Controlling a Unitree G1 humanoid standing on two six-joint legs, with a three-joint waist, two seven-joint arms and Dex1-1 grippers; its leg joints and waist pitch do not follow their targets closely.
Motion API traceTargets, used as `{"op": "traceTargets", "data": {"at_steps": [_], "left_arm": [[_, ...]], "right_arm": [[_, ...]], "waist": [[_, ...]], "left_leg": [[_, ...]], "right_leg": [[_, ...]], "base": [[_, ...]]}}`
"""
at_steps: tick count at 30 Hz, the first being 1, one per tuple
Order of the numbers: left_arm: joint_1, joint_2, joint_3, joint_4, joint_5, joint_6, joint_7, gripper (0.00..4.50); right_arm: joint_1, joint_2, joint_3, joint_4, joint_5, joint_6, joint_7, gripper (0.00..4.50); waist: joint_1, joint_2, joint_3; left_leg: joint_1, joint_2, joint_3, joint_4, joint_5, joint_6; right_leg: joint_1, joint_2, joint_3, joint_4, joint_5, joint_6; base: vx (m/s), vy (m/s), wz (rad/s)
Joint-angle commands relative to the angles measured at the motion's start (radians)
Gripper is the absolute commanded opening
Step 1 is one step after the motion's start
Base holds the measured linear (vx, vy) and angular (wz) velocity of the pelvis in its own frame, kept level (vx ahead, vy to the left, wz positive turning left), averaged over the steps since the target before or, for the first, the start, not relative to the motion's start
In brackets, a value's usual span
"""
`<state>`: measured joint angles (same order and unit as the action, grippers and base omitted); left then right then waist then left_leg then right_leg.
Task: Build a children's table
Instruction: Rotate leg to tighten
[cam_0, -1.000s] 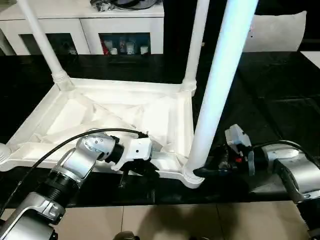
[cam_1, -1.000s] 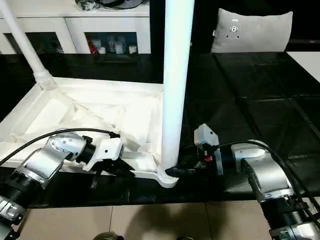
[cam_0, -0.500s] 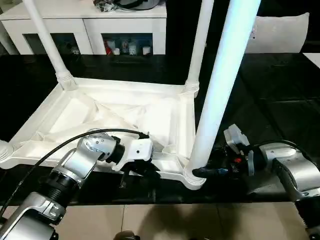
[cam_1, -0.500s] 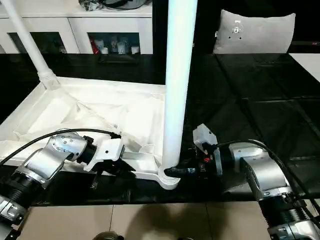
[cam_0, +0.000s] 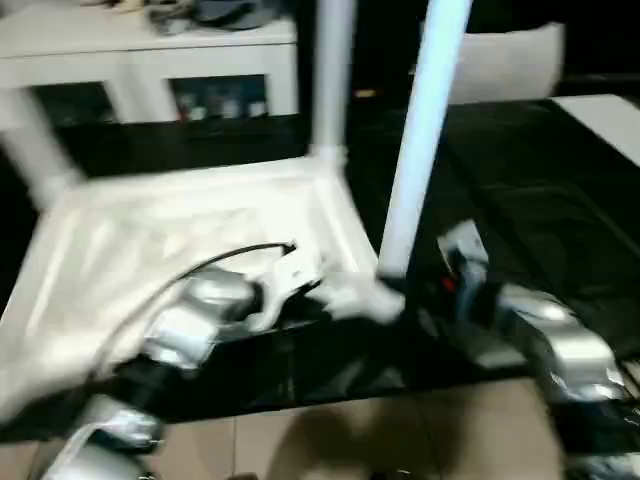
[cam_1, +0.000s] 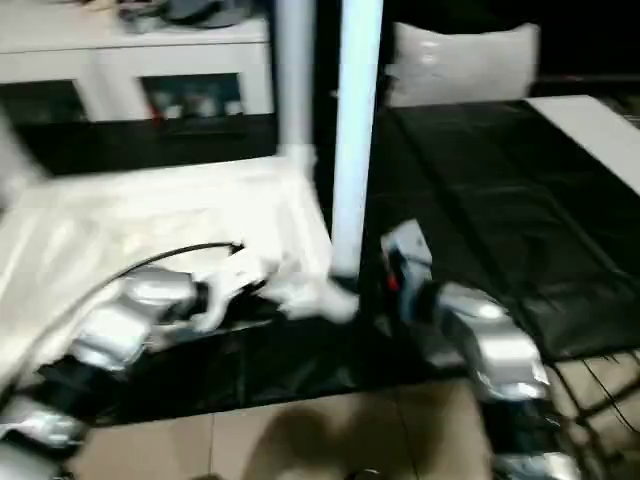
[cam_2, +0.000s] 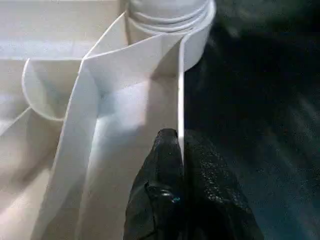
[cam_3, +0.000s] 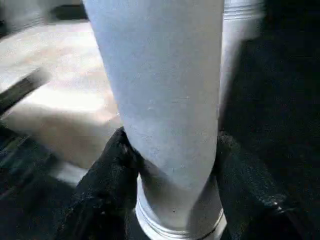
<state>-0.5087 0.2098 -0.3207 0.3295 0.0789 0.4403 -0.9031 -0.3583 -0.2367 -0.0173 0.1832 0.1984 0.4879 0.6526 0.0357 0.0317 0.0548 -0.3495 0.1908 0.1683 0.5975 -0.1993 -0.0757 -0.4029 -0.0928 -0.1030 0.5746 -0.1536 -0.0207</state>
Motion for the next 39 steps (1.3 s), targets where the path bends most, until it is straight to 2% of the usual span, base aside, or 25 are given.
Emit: {"op": "traceTargets", "data": {"at_steps": [1, 3, 5, 6, 8, 10, 11, 13, 15, 18, 19, 20, 23, 24, 25, 28, 32, 33, 36, 38, 39], "left_arm": [[-0.029, -0.085, -0.044, -0.001, -0.022, -0.003, 0.055, 0.00], [-0.051, -0.144, -0.025, 0.034, 0.001, 0.012, 0.164, 0.00], [-0.061, -0.175, -0.017, 0.042, 0.020, 0.020, 0.216, 0.00], [-0.062, -0.180, -0.017, 0.039, 0.027, 0.023, 0.221, 0.00], [-0.060, -0.172, -0.026, 0.034, 0.038, 0.018, 0.213, 0.00], [-0.054, -0.141, -0.044, 0.029, 0.052, -0.011, 0.183, 0.00], [-0.051, -0.128, -0.050, 0.028, 0.056, -0.026, 0.170, 0.00], [-0.043, -0.096, -0.062, 0.028, 0.059, -0.048, 0.144, 0.00], [-0.039, -0.077, -0.064, 0.033, 0.059, -0.072, 0.124, 0.00], [-0.031, -0.026, -0.064, 0.040, 0.052, -0.115, 0.064, 0.00], [-0.030, -0.023, -0.063, 0.041, 0.052, -0.116, 0.060, 0.00], [-0.030, 0.005, -0.066, 0.047, 0.050, -0.142, 0.023, 0.00], [-0.029, 0.052, -0.080, 0.052, 0.044, -0.182, -0.046, 0.00], [-0.030, 0.084, -0.091, 0.056, 0.040, -0.210, -0.089, 0.00], [-0.031, 0.096, -0.096, 0.058, 0.038, -0.231, -0.109, 0.00], [-0.032, 0.121, -0.101, 0.059, 0.025, -0.268, -0.160, 0.00], [-0.036, 0.181, -0.123, 0.061, 0.003, -0.371, -0.287, 0.00], [-0.037, 0.183, -0.123, 0.060, 0.001, -0.374, -0.293, 0.00], [-0.034, 0.231, -0.151, 0.025, -0.031, -0.412, -0.419, 0.00], [-0.035, 0.241, -0.159, 0.021, -0.033, -0.424, -0.444, 0.00], [-0.038, 0.244, -0.161, 0.023, -0.035, -0.436, -0.458, 0.00]], "right_arm": [[-0.008, 0.076, 0.082, 0.047, -0.003, 0.017, -0.061, 1.93], [-0.026, 0.121, 0.069, 0.094, -0.039, -0.018, -0.176, 1.93], [-0.035, 0.155, 0.053, 0.123, -0.067, -0.059, -0.242, 1.93], [-0.037, 0.168, 0.038, 0.128, -0.063, -0.068, -0.247, 2.49], [-0.034, 0.174, 0.024, 0.125, -0.046, -0.068, -0.230, 2.62], [-0.018, 0.161, 0.018, 0.101, -0.025, -0.075, -0.184, 2.98], [-0.011, 0.152, 0.018, 0.091, -0.018, -0.079, -0.164, 2.98], [0.008, 0.115, 0.024, 0.067, -0.008, -0.105, -0.113, 3.09], [0.019, 0.078, 0.027, 0.062, -0.006, -0.132, -0.070, 3.43], [0.035, -0.024, 0.011, 0.050, 0.009, -0.171, 0.058, 3.55], [0.035, -0.032, 0.010, 0.049, 0.010, -0.174, 0.067, 3.63], [0.039, -0.086, 0.003, 0.043, 0.017, -0.180, 0.132, 3.63], [0.042, -0.162, -0.003, 0.036, 0.031, -0.189, 0.235, 3.95], [0.048, -0.208, 0.004, 0.022, 0.040, -0.207, 0.306, 3.95], [0.051, -0.226, 0.009, 0.015, 0.043, -0.210, 0.334, 3.99], [0.059, -0.266, 0.024, 0.001, 0.053, -0.240, 0.409, 3.99], [0.064, -0.349, 0.072, 0.003, 0.084, -0.282, 0.604, 3.99], [0.063, -0.351, 0.074, 0.004, 0.084, -0.283, 0.610, 3.71], [0.039, -0.368, 0.107, 0.037, 0.083, -0.297, 0.694, 3.61], [0.034, -0.368, 0.116, 0.045, 0.082, -0.307, 0.713, 3.26], [0.030, -0.367, 0.124, 0.053, 0.084, -0.314, 0.727, 3.26]], "waist": [[0.006, -0.016, -0.054], [0.001, -0.011, -0.054], [0.002, -0.014, -0.056], [0.007, -0.010, -0.058], [0.007, -0.010, -0.059], [0.008, -0.008, -0.060], [0.010, -0.008, -0.061], [0.012, -0.007, -0.063], [0.019, -0.010, -0.067], [0.032, -0.011, -0.070], [0.032, -0.011, -0.070], [0.038, -0.010, -0.071], [0.045, -0.012, -0.070], [0.049, -0.010, -0.070], [0.052, -0.013, -0.070], [0.057, -0.014, -0.068], [0.066, -0.018, -0.068], [0.069, -0.017, -0.068], [0.076, -0.019, -0.068], [0.078, -0.017, -0.067], [0.082, -0.017, -0.067]], "left_leg": [[-0.001, 0.013, -0.015, -0.075, -0.278, 0.030], [-0.002, 0.016, -0.012, -0.076, -0.270, 0.043], [-0.001, 0.012, -0.010, -0.074, -0.260, 0.044], [0.000, 0.013, -0.011, -0.075, -0.252, 0.050], [-0.006, 0.017, -0.013, -0.079, -0.253, 0.059], [-0.007, 0.020, -0.013, -0.080, -0.250, 0.064], [-0.007, 0.021, -0.013, -0.082, -0.249, 0.067], [-0.008, 0.023, -0.013, -0.082, -0.237, 0.069], [-0.011, 0.024, -0.008, -0.077, -0.188, 0.082], [-0.013, 0.024, -0.004, -0.073, -0.147, 0.098], [-0.013, 0.024, -0.004, -0.073, -0.147, 0.098], [-0.014, 0.025, -0.004, -0.072, -0.129, 0.105], [-0.011, 0.029, -0.003, -0.072, -0.131, 0.112], [-0.009, 0.031, -0.004, -0.072, -0.136, 0.110], [-0.008, 0.031, -0.004, -0.073, -0.142, 0.112], [-0.007, 0.032, -0.003, -0.074, -0.156, 0.107], [-0.008, 0.035, -0.002, -0.073, -0.155, 0.115], [-0.007, 0.037, -0.002, -0.073, -0.153, 0.114], [-0.006, 0.038, -0.002, -0.073, -0.148, 0.110], [-0.004, 0.040, 0.000, -0.073, -0.146, 0.107], [-0.002, 0.041, 0.000, -0.073, -0.148, 0.106]], "right_leg": [[0.042, -0.052, 0.022, -0.110, -0.602, -0.037], [0.038, -0.051, 0.027, -0.108, -0.572, -0.050], [0.039, -0.053, 0.026, -0.109, -0.574, -0.051], [0.041, -0.055, 0.029, -0.108, -0.564, -0.054], [0.045, -0.053, 0.029, -0.105, -0.540, -0.055], [0.046, -0.054, 0.033, -0.099, -0.506, -0.065], [0.047, -0.055, 0.035, -0.098, -0.492, -0.070], [0.051, -0.056, 0.037, -0.093, -0.466, -0.076], [0.053, -0.056, 0.043, -0.081, -0.386, -0.110], [0.058, -0.055, 0.046, -0.073, -0.336, -0.132], [0.058, -0.055, 0.046, -0.073, -0.336, -0.132], [0.060, -0.055, 0.045, -0.070, -0.313, -0.144], [0.058, -0.053, 0.045, -0.067, -0.300, -0.159], [0.057, -0.054, 0.045, -0.065, -0.302, -0.162], [0.058, -0.054, 0.045, -0.066, -0.310, -0.161], [0.056, -0.056, 0.047, -0.065, -0.325, -0.158], [0.056, -0.058, 0.048, -0.064, -0.334, -0.162], [0.055, -0.058, 0.048, -0.063, -0.332, -0.165], [0.054, -0.060, 0.048, -0.059, -0.330, -0.175], [0.051, -0.058, 0.050, -0.059, -0.327, -0.179], [0.050, -0.059, 0.051, -0.059, -0.322, -0.184]], "base": [[0.000, 0.000, 0.00], [0.000, 0.000, 0.00], [0.000, 0.000, 0.00], [0.000, 0.000, 0.00], [0.000, 0.000, 0.00], [0.000, 0.000, 0.00], [0.000, 0.000, 0.00], [0.000, 0.000, 0.00], [0.000, 0.000, 0.00], [0.000, 0.000, 0.00], [0.000, 0.000, 0.00], [0.000, 0.000, 0.00], [0.000, 0.000, 0.00], [0.000, 0.000, 0.00], [0.000, 0.000, 0.00], [0.000, 0.000, 0.00], [0.000, 0.000, 0.00], [0.000, 0.000, 0.00], [0.000, 0.000, 0.00], [0.000, 0.000, 0.00], [0.000, 0.000, 0.00]]}}
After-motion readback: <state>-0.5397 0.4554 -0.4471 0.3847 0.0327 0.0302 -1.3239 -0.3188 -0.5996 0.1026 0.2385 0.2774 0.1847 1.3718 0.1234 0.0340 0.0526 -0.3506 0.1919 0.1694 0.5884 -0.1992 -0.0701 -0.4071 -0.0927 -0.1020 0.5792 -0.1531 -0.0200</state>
